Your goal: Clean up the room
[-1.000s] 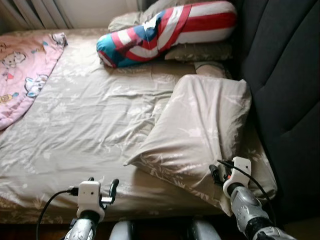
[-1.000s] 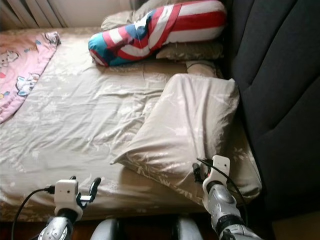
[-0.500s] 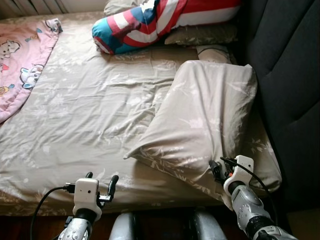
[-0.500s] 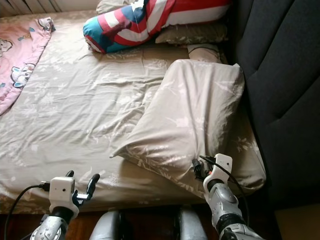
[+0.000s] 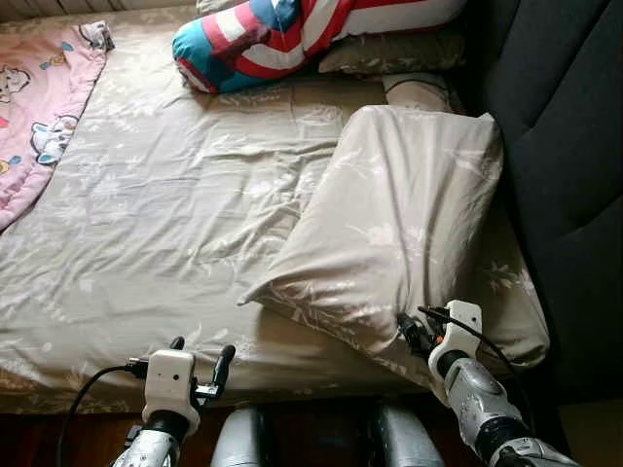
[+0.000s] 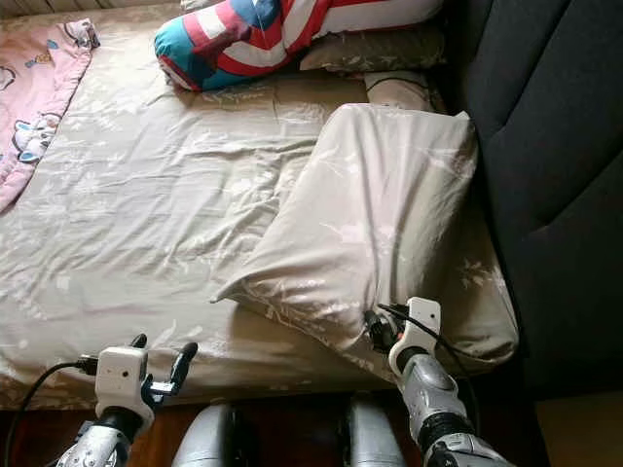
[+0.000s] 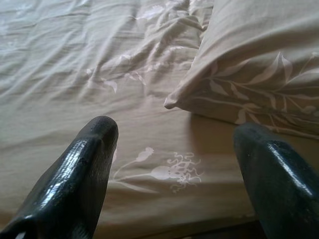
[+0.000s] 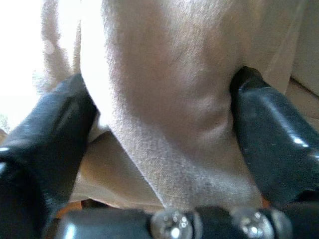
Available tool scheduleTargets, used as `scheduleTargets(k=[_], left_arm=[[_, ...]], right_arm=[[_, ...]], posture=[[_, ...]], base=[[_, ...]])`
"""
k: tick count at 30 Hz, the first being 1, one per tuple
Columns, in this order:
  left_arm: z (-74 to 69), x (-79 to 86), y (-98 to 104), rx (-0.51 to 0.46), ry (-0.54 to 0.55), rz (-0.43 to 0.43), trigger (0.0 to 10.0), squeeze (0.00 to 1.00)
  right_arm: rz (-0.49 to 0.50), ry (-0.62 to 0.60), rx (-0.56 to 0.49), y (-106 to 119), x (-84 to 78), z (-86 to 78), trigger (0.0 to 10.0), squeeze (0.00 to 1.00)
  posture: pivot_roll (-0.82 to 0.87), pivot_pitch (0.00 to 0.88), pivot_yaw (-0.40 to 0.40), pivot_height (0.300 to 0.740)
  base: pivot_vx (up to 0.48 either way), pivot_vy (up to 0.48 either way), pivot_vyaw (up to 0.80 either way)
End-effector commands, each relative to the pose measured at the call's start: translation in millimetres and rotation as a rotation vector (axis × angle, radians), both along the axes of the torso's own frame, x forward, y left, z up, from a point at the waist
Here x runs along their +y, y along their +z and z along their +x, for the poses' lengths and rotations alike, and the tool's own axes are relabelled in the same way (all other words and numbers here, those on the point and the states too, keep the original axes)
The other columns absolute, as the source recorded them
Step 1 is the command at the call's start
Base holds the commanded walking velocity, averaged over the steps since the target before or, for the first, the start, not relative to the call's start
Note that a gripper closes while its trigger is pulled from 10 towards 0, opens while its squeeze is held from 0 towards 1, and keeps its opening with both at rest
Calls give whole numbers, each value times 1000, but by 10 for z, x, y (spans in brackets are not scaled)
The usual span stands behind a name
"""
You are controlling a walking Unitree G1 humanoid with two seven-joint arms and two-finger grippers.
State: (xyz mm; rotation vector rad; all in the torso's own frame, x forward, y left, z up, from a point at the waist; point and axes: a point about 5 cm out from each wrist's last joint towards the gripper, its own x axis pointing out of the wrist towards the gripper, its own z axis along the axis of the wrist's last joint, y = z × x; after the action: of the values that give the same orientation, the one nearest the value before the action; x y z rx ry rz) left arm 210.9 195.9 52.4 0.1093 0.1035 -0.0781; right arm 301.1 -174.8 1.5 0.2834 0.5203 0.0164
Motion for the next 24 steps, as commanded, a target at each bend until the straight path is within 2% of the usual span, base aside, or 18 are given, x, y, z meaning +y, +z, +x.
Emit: scheduleTargets(k=[1, 24], left_arm=[[-64, 20, -47, 35, 11, 5, 10000, 0], [-11, -13, -21, 46, 1, -1, 10000, 0]], right_arm=[[21, 63, 156, -290, 189, -272, 0, 0], [-21, 54, 160, -314, 255, -295, 0, 0]], posture=[[79, 325, 68, 654], [75, 291, 55, 654]], base=[[0, 0, 0], [0, 0, 0]])
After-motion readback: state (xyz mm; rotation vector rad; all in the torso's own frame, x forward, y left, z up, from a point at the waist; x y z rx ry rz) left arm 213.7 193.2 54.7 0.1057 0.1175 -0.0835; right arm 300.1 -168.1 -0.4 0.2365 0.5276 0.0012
